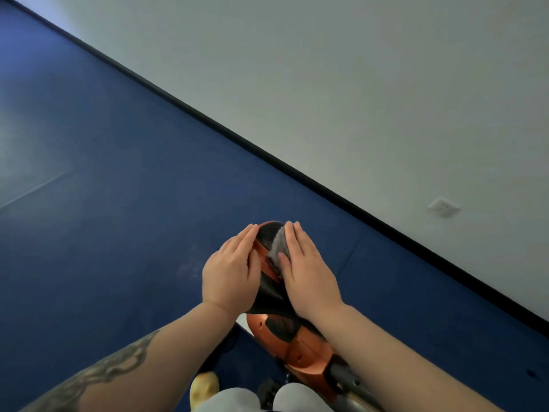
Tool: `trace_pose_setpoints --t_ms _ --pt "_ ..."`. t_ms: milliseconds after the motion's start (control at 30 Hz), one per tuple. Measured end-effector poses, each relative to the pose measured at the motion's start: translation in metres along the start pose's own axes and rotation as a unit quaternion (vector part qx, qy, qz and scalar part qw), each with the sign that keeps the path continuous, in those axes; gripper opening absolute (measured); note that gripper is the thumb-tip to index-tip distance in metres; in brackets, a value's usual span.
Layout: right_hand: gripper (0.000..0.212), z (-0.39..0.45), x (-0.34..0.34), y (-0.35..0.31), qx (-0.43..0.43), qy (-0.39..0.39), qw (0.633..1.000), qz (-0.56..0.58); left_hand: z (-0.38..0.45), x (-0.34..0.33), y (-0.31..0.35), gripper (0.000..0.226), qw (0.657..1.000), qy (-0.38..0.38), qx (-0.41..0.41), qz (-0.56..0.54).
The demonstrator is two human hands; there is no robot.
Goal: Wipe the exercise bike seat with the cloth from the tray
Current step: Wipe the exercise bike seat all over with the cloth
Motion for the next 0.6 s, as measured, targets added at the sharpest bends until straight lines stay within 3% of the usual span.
trace_pose_setpoints --t_ms 233,467,600 --pt "0.06 -0.022 -0.001 0.01 0.086 -0.04 0.994 -0.045 -0.002 0.0 -0.002 0.044 1.0 0.004 -0.001 -0.002" --pt "0.054 0.022 0.0 -0.001 0.02 -0.049 0.998 0.033 0.001 -0.004 -0.004 0.045 0.999 0.001 0.036 0.0" --pt "0.053 -0.004 0.001 0.001 0.115 -0.046 0.992 -0.034 -0.001 -0.007 -0.007 0.048 0.997 -0.03 0.067 0.003"
Point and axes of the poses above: each hand's wrist, its own z-axis towards the middle knuckle, its own x-axis out of the back of the hand, y = z × x, the point moved 3 cm from there along z, towards the middle knuckle, and after that the axes turned 9 degrees about z, right-handed, at the moved point
